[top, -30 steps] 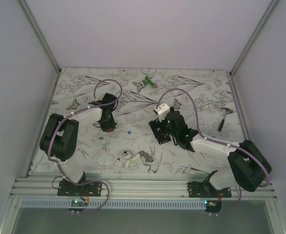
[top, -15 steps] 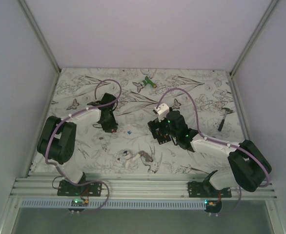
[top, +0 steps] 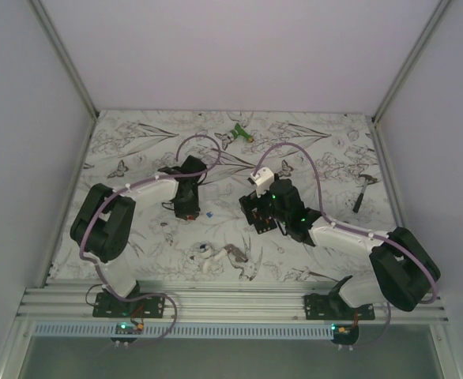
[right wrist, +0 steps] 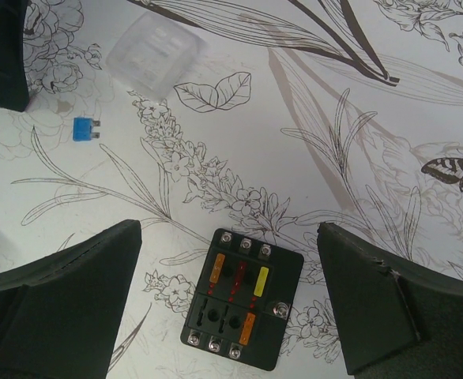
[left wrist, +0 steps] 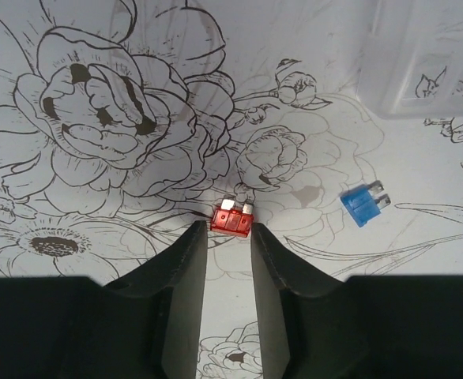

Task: Snap on the fuse box
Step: Pick up the fuse from the center of the board.

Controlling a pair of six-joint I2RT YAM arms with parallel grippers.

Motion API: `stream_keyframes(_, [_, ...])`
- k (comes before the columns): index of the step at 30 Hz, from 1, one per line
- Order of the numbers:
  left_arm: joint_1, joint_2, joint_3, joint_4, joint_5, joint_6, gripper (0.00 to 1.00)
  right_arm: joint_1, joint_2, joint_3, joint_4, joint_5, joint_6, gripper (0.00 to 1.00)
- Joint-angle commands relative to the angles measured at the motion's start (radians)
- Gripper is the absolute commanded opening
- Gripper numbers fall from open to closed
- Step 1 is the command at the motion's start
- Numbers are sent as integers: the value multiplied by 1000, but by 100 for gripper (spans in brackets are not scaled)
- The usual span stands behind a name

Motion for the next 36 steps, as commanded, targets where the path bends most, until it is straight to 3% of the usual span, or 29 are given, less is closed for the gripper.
stream_keyframes(1, [-4, 11, 23, -64, -37, 68, 35, -7, -20, -7, 38, -5, 11, 100])
stream_keyframes(6, [-4, 18, 40, -63, -6, 127, 40, -7, -17, -10, 43, -5, 10, 100])
stream_keyframes(18, [-13, 73, 59, -69, 17, 211, 41, -7, -20, -14, 46, -7, 8, 100])
stream_keyframes(36, [-22, 115, 73, -95, 100, 144, 28, -6, -29, -16, 51, -22, 15, 100])
